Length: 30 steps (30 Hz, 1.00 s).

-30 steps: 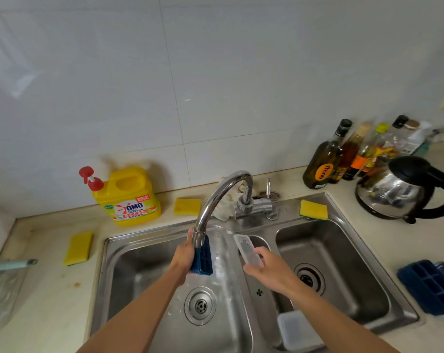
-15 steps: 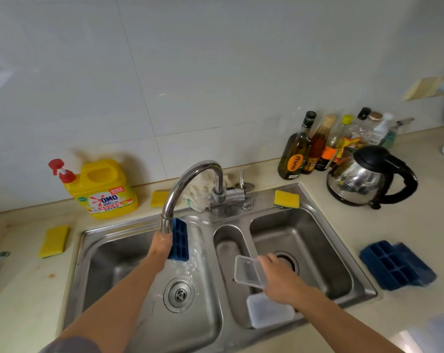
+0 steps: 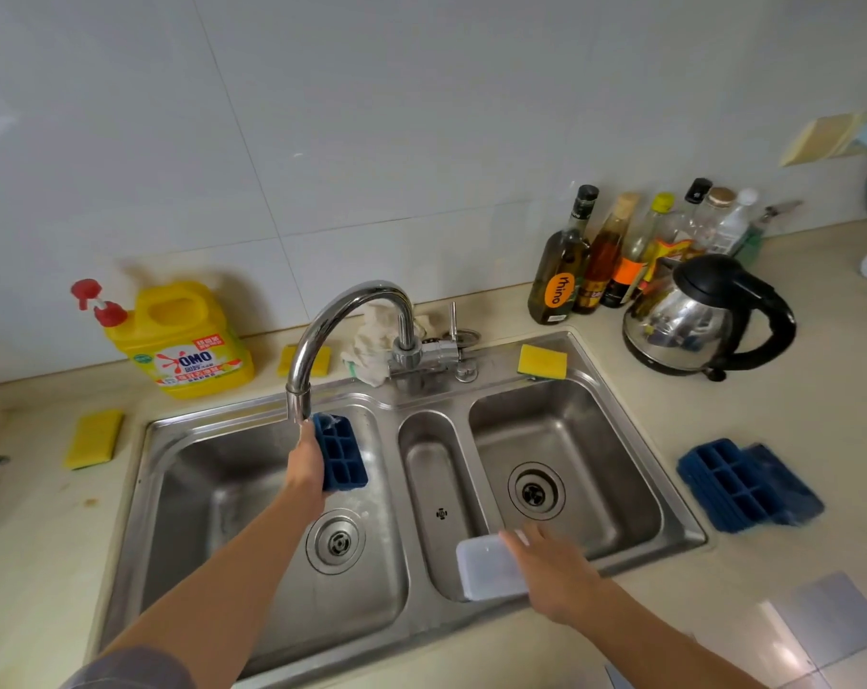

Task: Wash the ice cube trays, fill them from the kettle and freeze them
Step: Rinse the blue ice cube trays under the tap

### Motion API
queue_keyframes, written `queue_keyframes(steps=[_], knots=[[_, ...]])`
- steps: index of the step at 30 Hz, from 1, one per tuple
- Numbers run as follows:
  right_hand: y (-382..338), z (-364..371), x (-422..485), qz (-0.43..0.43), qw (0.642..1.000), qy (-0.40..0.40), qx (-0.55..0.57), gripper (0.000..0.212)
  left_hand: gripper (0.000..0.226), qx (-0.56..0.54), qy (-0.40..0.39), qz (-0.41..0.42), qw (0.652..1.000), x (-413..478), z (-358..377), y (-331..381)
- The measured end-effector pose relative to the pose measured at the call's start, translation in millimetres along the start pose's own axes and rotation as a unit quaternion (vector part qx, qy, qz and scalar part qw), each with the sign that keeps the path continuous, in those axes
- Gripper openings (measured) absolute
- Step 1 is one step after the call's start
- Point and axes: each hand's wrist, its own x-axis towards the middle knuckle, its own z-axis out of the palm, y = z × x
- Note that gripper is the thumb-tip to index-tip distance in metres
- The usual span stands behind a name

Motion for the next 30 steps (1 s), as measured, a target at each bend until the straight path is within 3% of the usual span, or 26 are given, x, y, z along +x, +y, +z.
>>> queue_keyframes(steps=[6,15,21,26,30], knots=[[-2.0,-3.7,2.0,-0.016,0.998,0.031,-0.05,0.092,0.056,-0.005,-0.007,0.0,1.0,-8.6,-2.7,-3.6],[-10.0,-1.5,10.1,-0.025,0.997,0.003,-0.078,0.086,0.048,-0.024,-0.009,-0.007,1.0,-6.9,-12.1,2.0],[-15.3,-12.1,12.6,-0.029,0.994,0.01,-0.101,0.098,0.047,-0.03,-0.016,-0.007,0.999,-1.9,-16.0,8.1],[-42.3,-46.8,24.5,-0.083,0.994,0.059,-0.034,0.098,0.052,-0.043,-0.029,-0.017,0.999,-1.4,-25.3,14.9],[-80.2,-85.9,41.0,-0.105,0.987,0.098,0.07,0.095,0.069,-0.057,-0.074,-0.027,0.995,0.6,-36.9,23.6]])
